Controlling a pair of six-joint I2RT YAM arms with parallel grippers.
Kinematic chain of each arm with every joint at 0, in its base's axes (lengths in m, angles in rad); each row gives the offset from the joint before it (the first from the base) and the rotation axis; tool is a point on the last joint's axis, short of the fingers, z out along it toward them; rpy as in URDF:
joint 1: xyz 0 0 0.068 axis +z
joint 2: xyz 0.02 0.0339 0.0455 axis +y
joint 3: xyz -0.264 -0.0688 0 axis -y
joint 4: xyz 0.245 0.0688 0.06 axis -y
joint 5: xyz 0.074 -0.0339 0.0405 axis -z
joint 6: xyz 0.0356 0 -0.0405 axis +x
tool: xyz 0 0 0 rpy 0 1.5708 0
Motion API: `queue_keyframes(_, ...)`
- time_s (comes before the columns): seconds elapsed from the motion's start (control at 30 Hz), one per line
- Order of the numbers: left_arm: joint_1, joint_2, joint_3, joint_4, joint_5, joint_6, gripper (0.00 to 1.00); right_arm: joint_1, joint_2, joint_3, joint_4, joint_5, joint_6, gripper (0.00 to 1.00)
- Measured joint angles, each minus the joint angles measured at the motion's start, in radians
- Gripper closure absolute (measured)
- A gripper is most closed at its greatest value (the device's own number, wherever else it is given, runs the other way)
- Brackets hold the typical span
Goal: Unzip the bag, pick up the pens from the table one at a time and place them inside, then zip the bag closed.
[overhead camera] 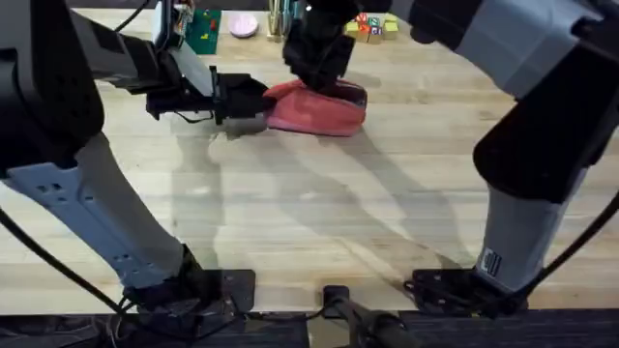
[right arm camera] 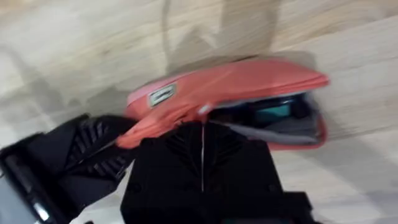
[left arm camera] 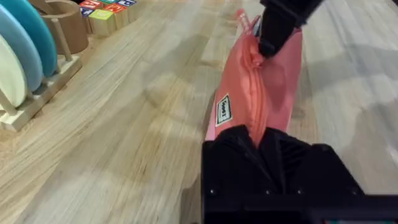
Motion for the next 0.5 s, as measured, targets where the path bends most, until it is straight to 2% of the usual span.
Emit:
queue_keyframes(0.27,0.000,0.000,0.000,0.000,-0.001,0.000,0.959,-0.094,-0.001,0.000,-0.035,0.026,-0.002,0.969)
queue_keyframes(0.5,0.000,0.000,0.000,0.000,-0.001,0.000,0.959,-0.101,-0.031,0.000,-0.039,0.087,-0.002,0.969)
